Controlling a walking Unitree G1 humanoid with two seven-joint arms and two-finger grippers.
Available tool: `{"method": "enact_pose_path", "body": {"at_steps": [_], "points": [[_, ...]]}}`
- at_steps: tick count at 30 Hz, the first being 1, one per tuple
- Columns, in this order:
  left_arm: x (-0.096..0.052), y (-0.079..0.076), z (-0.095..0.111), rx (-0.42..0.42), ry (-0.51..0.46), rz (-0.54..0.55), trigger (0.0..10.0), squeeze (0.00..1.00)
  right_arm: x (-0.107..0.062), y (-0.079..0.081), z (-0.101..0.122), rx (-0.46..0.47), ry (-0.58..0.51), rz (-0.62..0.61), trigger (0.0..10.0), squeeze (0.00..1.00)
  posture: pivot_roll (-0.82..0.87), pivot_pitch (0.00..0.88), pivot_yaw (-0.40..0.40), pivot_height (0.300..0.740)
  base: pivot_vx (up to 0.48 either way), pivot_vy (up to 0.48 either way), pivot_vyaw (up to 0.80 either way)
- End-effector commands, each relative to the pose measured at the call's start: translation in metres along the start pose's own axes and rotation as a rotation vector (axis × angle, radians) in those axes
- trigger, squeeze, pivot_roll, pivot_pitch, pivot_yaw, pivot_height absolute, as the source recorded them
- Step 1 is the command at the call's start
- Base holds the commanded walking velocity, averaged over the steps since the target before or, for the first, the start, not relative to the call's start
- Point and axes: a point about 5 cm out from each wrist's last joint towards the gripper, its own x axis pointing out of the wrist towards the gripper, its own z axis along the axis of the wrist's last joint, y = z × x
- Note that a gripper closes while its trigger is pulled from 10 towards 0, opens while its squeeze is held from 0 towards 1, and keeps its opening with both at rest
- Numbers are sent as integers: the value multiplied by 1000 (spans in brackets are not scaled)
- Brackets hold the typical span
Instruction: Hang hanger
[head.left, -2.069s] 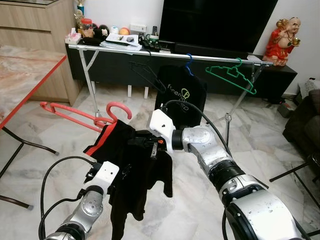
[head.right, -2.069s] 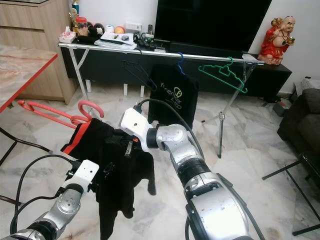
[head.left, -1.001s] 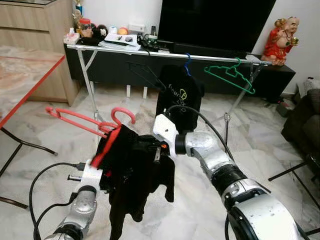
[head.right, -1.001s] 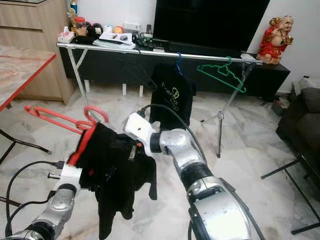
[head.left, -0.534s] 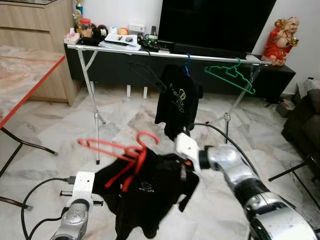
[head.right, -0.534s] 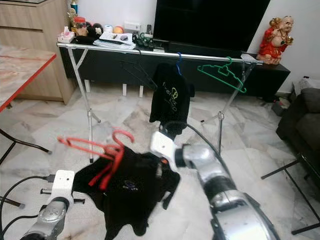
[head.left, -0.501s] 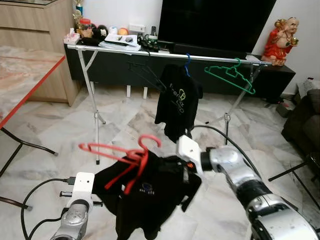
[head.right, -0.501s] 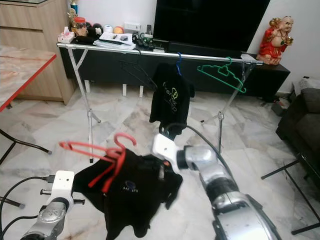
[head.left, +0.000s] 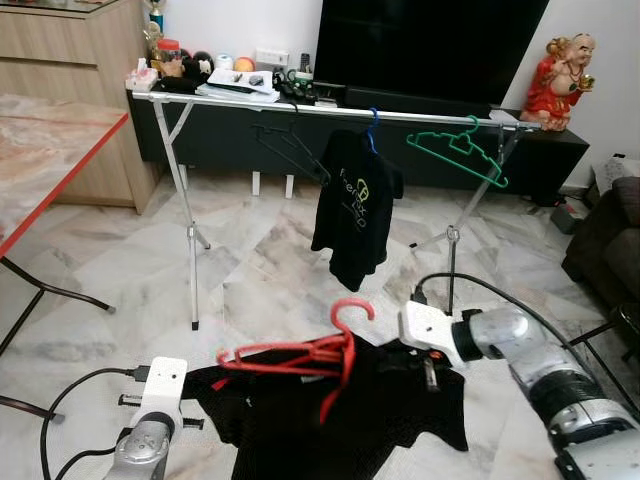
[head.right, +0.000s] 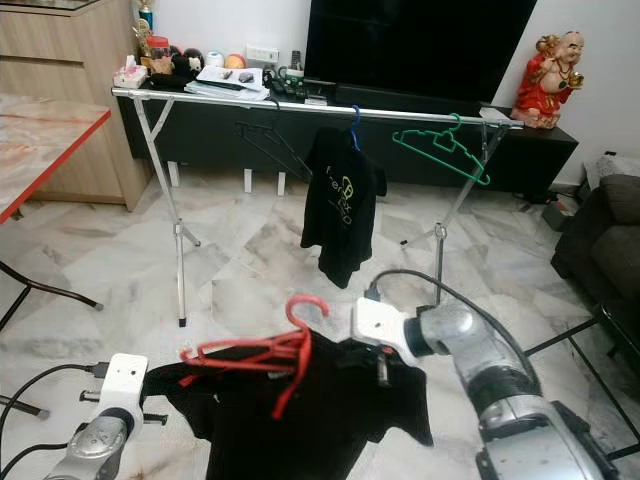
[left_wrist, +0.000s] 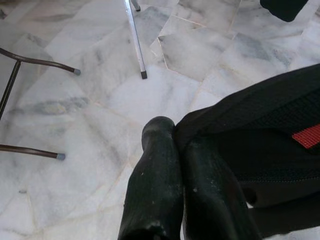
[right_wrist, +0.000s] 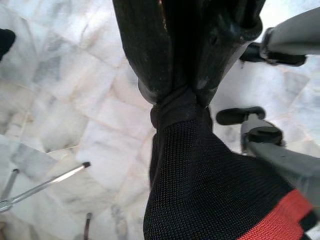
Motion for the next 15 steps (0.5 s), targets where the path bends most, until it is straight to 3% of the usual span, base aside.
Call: {"method": "enact_pose_path", "body": {"at_steps": [1,5,7,15], "points": [[-3,16,-9,16,41,46,0,0,-21,2,-13,28,39,10,0,0,25,0,-99,740,0,0,0],[-3,16,-8,21,38,45,0,0,-21,4,-20,22,108,8,0,0,26,0,-99,740,0,0,0],[-2,17,-5,33,26,44,0,0,-22,5,-32,-10,253,-29,0,0,30,0,-102,740,0,0,0],[1,19,3,44,-2,47,0,0,-21,0,-43,-50,389,-179,0,0,39,0,-107,740,0,0,0]]}}
